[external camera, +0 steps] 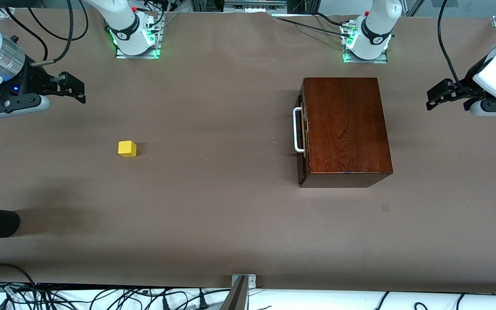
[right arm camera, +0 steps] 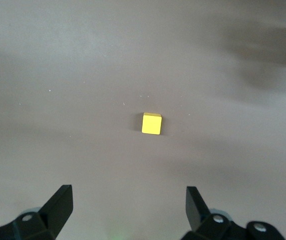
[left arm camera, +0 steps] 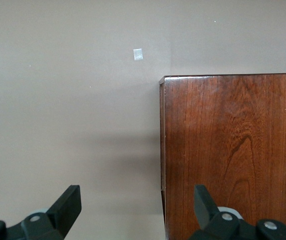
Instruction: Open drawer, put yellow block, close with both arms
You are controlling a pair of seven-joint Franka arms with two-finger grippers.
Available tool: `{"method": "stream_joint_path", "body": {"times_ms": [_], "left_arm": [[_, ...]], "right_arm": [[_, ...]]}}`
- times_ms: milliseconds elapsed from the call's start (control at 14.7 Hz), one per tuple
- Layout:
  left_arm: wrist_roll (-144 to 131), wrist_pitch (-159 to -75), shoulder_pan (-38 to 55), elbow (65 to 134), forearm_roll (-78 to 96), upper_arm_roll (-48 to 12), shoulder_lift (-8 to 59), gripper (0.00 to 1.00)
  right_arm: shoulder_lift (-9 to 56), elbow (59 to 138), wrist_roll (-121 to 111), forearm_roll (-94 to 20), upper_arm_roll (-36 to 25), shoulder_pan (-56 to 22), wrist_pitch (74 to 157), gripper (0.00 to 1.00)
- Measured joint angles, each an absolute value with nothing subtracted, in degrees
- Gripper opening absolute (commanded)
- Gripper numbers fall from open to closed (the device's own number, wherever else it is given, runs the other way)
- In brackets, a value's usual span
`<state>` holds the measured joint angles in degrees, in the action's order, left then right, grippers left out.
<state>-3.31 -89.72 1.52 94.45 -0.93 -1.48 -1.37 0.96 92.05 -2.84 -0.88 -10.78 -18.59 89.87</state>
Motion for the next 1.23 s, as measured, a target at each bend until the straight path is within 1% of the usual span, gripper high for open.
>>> {"method": "stream_joint_path", "body": {"times_ms": [478, 751, 887, 1024, 1229], "left_arm": [[-3.3, -89.7, 1.5, 94.5, -0.9, -1.5, -1.4, 1.0], [-3.3, -86.7, 1.6, 94.3, -0.9, -1.7, -1.4, 1.0], [-3.3, -84.0, 1.7, 93.9, -0.9, -3.1, -1.4, 1.0], [-3.3, -80.1, 1.8, 93.3, -0.9, -5.8, -1.4, 1.0], [-3.4, -78.3, 2.0, 93.3, 2.2, -9.0, -0.4, 1.0]], "right_arm": [[1.0, 92.0, -2.8, -0.9, -10.8, -18.6, 89.9, 1.0], [1.0, 92.0, -2.8, -0.9, -10.8, -18.6, 89.9, 1.0], [1.0, 92.0, -2.8, -0.9, -10.8, -18.5, 89.9, 1.0], [1.0, 92.0, -2.8, -0.9, -10.8, -18.5, 89.9, 1.0], [1.0, 92.0, -2.8, -0.9, -10.8, -18.5, 89.9, 1.0]]}}
